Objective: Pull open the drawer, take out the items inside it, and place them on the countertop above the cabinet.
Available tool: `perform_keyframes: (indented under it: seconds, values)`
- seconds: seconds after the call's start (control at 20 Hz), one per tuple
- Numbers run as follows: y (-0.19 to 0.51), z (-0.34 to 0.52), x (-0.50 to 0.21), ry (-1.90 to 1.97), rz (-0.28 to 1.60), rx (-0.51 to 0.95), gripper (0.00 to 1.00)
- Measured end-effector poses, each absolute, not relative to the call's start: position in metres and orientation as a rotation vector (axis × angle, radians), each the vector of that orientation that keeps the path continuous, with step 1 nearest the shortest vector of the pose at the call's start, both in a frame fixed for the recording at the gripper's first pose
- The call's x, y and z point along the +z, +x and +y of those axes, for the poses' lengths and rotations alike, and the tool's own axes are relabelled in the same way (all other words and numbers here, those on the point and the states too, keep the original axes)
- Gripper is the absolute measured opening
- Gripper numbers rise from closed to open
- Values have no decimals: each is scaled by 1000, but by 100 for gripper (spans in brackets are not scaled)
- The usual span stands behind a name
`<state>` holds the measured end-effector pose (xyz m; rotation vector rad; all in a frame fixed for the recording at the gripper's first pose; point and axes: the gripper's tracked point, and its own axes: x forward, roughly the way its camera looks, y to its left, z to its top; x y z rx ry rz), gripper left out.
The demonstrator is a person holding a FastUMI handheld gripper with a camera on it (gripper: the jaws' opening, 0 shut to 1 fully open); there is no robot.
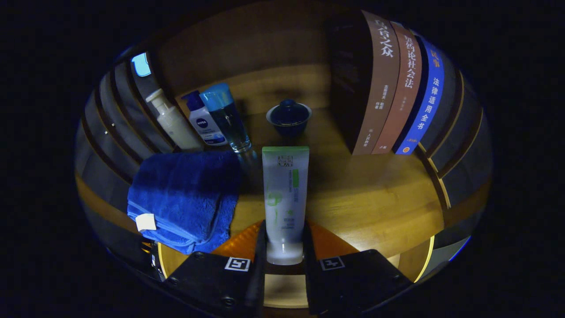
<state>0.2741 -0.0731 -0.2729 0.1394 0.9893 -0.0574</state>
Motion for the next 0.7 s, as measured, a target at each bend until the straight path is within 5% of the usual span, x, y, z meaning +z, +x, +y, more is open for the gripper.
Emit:
perform_keyframes:
  seconds: [0.2,0.3,0.45,0.7]
  values:
    - [280,-76,-279,145,986,-74,44]
    - [285,-77,-271,141,949,-76,53]
    - [280,-77,-256,131,910,-79,98]
    - [246,-68,-207,98,775,-71,100]
